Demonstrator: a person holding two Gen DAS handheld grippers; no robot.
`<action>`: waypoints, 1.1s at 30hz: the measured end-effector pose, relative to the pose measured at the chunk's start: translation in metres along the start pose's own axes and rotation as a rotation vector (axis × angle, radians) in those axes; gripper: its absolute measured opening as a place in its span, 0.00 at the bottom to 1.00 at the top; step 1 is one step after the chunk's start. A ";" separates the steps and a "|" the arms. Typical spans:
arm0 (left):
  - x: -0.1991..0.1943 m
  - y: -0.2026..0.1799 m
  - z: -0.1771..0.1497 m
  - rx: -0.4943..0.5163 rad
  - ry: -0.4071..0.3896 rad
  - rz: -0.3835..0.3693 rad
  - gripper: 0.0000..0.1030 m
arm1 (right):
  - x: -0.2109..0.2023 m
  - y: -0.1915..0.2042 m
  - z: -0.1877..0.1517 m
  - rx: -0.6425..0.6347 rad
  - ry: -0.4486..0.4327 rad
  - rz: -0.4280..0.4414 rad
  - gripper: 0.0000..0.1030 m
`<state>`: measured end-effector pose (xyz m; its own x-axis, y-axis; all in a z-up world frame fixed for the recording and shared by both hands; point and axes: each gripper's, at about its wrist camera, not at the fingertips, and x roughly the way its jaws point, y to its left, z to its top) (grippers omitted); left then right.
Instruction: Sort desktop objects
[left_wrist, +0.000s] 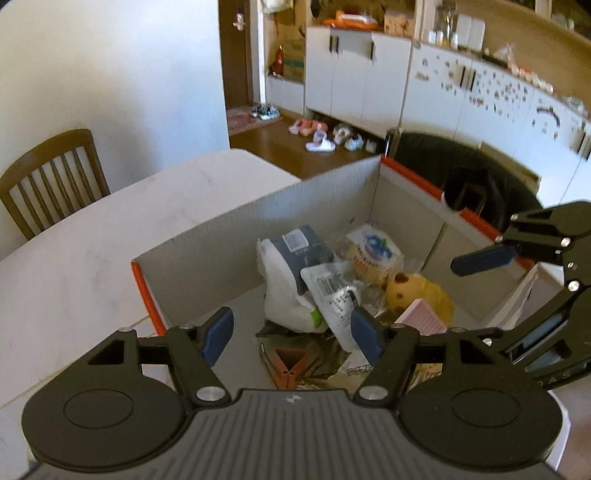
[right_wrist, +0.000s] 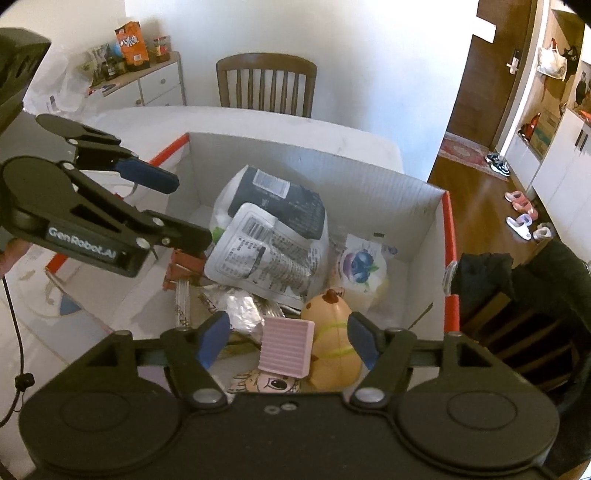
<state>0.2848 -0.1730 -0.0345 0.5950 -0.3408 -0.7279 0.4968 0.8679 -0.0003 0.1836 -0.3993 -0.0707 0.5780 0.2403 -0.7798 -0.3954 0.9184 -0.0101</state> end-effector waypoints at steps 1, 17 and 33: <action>-0.006 0.000 0.000 -0.008 -0.017 0.011 0.67 | -0.005 0.000 0.001 0.008 -0.013 0.002 0.71; -0.053 -0.005 -0.011 -0.064 -0.100 0.034 0.78 | -0.036 0.007 0.000 0.082 -0.094 0.012 0.79; -0.082 -0.012 -0.030 0.009 -0.153 0.035 0.98 | -0.063 0.021 -0.004 0.192 -0.194 0.013 0.95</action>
<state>0.2112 -0.1444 0.0045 0.7010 -0.3626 -0.6141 0.4797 0.8769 0.0298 0.1361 -0.3960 -0.0239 0.7071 0.2916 -0.6442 -0.2721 0.9531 0.1328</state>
